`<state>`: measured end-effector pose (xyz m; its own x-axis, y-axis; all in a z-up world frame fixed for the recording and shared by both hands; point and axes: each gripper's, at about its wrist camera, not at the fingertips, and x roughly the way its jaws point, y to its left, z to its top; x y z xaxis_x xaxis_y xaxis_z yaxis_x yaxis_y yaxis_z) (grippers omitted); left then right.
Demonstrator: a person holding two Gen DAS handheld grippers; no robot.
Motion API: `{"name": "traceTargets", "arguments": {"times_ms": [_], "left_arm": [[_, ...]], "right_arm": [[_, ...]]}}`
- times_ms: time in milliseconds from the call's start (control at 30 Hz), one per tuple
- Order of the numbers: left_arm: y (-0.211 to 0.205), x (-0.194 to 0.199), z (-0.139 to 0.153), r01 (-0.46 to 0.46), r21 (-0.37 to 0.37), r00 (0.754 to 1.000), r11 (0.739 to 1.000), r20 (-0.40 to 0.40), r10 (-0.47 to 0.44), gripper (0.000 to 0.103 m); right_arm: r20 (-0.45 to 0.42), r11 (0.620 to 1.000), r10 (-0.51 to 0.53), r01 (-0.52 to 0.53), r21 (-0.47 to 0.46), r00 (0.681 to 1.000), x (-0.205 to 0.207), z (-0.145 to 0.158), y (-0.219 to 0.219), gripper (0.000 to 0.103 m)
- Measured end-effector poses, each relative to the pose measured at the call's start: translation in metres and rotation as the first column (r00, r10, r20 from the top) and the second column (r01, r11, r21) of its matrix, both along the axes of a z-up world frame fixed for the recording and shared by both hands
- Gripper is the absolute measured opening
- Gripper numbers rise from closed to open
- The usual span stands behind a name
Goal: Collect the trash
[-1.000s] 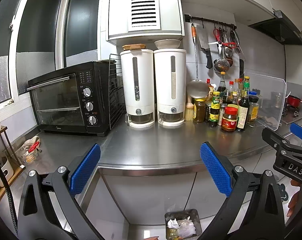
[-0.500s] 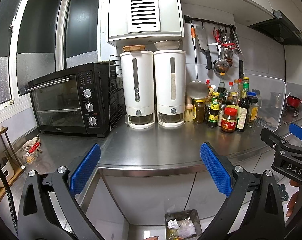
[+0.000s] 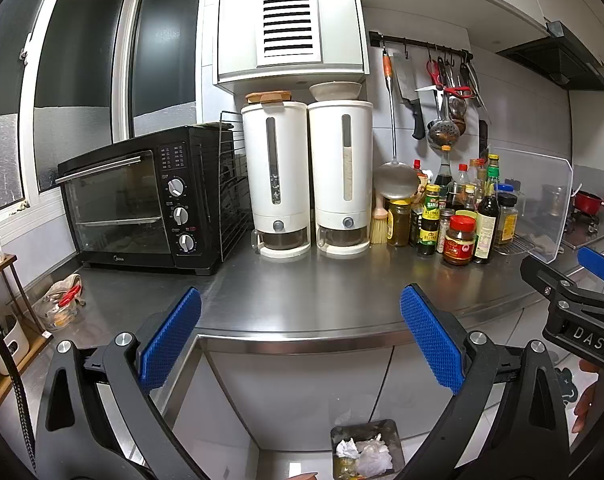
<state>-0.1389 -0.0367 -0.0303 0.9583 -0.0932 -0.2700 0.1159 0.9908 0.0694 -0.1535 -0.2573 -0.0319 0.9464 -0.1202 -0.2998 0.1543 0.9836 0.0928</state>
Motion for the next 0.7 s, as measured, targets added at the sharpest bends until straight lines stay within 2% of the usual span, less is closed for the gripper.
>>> {"name": "traceTargets", "arguments": {"times_ms": [700], "left_arm": [[0.0035,-0.0005,0.0033,0.001,-0.003,1.0,1.0,0.001,-0.001,0.095]], "right_arm": [[-0.002,1.0,-0.002,0.002,0.001,1.0,0.0016,0.0011,0.003,0.1]]}}
